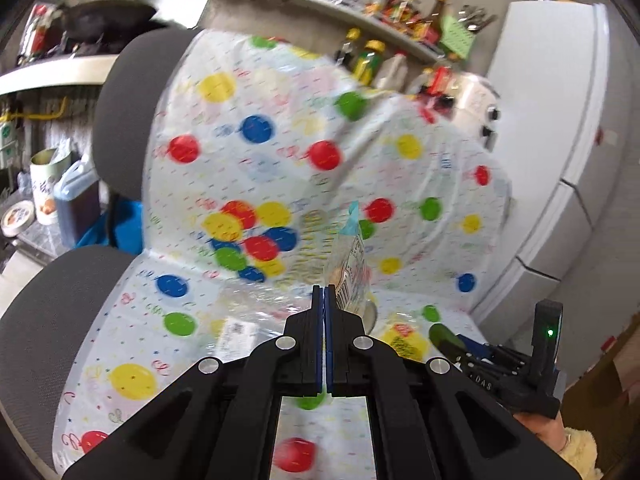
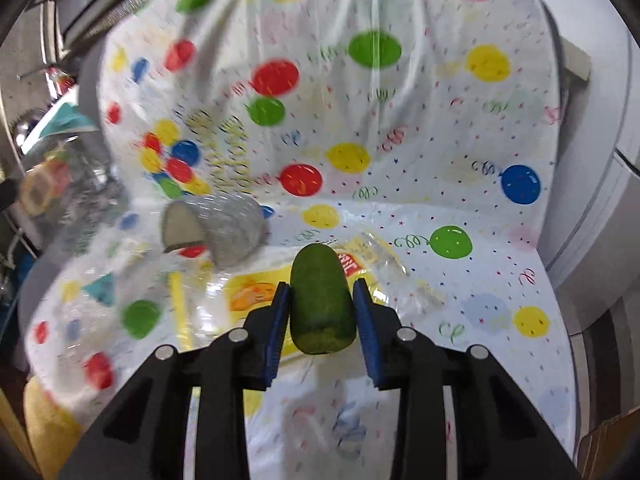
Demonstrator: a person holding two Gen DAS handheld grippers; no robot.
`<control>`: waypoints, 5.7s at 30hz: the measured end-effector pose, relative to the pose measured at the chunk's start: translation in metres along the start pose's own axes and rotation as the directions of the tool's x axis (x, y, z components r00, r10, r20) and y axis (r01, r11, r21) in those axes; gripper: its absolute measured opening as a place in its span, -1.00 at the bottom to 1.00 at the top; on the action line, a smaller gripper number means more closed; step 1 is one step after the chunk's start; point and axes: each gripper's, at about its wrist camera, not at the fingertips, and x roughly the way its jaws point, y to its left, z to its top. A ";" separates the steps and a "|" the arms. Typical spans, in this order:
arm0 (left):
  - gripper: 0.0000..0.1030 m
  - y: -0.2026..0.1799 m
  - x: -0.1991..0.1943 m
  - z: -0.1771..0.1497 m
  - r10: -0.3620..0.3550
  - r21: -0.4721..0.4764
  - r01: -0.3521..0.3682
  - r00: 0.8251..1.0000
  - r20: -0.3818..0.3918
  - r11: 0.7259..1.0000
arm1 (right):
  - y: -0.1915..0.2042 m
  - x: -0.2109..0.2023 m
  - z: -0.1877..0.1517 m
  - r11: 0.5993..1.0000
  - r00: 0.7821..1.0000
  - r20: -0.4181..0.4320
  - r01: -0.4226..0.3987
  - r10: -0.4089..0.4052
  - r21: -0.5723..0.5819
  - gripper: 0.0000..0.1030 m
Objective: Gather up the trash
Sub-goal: 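Grasp the green item with the right tool while the left tool holds the bag, then carry bag and green item over the trash bin and open both tools, then move both tools back over the chair seat, then grasp and lift the silver mesh scrubber with the right tool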
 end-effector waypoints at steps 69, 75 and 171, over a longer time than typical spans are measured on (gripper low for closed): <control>-0.42 -0.407 0.148 -0.286 -0.227 0.402 0.547 0.756 -0.614 0.734 | -0.301 -0.183 -0.304 0.628 0.901 -0.195 0.413 -0.388 0.659 -0.27; -0.12 -0.388 0.140 -0.266 -0.235 0.392 0.514 0.786 -0.572 0.763 | -0.284 -0.198 -0.295 0.651 0.901 -0.168 0.408 -0.400 0.640 -0.26; 0.47 -0.065 0.071 -0.083 0.133 0.267 -0.060 0.954 -0.267 0.962 | -0.011 -0.079 -0.007 0.995 0.981 0.171 0.097 -0.093 -0.014 -0.77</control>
